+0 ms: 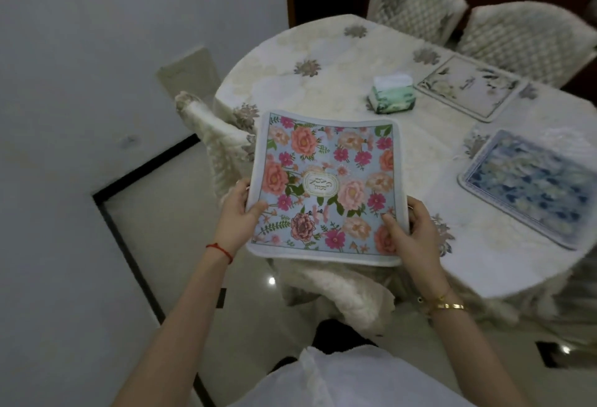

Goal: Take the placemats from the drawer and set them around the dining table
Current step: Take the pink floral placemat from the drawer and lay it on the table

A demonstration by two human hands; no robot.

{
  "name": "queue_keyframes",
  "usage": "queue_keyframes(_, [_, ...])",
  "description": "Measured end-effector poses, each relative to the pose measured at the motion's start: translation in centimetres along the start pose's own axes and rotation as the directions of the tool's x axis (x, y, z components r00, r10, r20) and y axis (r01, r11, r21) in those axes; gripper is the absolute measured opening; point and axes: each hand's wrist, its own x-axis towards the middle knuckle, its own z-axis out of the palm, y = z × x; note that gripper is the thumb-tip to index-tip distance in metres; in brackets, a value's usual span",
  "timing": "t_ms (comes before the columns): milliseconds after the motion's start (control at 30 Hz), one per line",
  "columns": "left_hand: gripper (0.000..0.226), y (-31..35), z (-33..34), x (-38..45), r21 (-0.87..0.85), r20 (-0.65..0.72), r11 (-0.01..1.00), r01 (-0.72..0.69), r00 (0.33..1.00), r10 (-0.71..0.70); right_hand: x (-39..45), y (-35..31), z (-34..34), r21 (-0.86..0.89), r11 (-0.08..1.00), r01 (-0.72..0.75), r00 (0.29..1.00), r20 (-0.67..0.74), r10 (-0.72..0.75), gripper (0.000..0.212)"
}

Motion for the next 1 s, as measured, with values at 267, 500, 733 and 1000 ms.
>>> queue_keyframes(267, [0.035,0.2,4.3,11.9,0.035,0.269,0.997,-0.074,0.961,0.062,4.1,1.8,0.4,-0.036,0.994,-0.1,0.962,-0.258,0.087,0.032])
queue_keyframes(500, [0.033,0.9,9.9,19.6,0.102,0.414,0.992,-0.075,0.91,0.026,8.4,3.2,0.0,-0.059,0.977,-0.203,0.896,-0.413,0.161,0.031])
queue_keyframes(733, [0.035,-0.2,15.4,26.7,0.186,0.485,0.976,-0.11,0.874,0.007,13.4,6.3,-0.3,-0.114,0.94,-0.322,0.845,-0.482,0.231,0.039])
queue_keyframes(1000, [0.034,-4.0,20.4,33.7,0.279,0.588,0.953,-0.118,0.806,-0.073,17.9,11.3,1.0,-0.091,0.889,-0.448,0.758,-0.566,0.324,0.038])
